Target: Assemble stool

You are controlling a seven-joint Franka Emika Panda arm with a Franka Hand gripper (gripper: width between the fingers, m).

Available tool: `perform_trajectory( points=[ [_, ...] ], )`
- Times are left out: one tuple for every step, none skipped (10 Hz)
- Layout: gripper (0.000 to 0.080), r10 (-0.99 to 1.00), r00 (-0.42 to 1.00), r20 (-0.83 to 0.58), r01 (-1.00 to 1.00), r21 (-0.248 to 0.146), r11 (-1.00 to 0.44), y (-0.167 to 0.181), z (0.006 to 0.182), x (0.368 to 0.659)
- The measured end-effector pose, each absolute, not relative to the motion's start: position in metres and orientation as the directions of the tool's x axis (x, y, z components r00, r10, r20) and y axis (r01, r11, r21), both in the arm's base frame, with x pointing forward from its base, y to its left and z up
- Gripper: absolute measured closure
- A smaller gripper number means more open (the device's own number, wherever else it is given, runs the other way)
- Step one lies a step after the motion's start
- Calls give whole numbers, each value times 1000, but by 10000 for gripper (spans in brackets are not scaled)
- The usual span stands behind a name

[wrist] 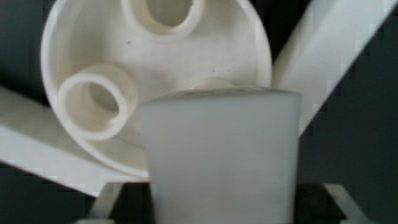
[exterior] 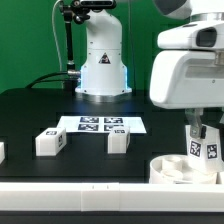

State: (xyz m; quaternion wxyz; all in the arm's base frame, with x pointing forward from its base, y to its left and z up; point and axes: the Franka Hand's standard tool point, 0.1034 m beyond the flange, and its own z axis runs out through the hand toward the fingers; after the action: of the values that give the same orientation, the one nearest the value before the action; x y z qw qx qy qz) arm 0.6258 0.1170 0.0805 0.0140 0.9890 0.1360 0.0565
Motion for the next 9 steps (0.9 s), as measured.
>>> perform_trajectory(
  points=[
    [458, 149, 983, 110, 149, 10, -989, 116, 80, 626],
    [458, 27, 994, 108, 29, -16, -999, 115, 80, 626],
    [458, -108, 989, 102, -105, -39, -994, 115, 80, 626],
    [458, -231, 969, 92, -227, -58, -972, 115, 80, 626],
    [458, -332, 940, 79, -327, -70, -942, 116, 80, 625],
    [458, -402, 913, 68, -397, -70, -915, 118, 81, 624],
    [458, -425, 903, 66, -420, -74, -904, 118, 81, 624],
    [458, -498, 866, 56, -493, -83, -866, 118, 81, 624],
    [458, -543, 838, 50, -538, -88, -839, 118, 81, 624]
  ],
)
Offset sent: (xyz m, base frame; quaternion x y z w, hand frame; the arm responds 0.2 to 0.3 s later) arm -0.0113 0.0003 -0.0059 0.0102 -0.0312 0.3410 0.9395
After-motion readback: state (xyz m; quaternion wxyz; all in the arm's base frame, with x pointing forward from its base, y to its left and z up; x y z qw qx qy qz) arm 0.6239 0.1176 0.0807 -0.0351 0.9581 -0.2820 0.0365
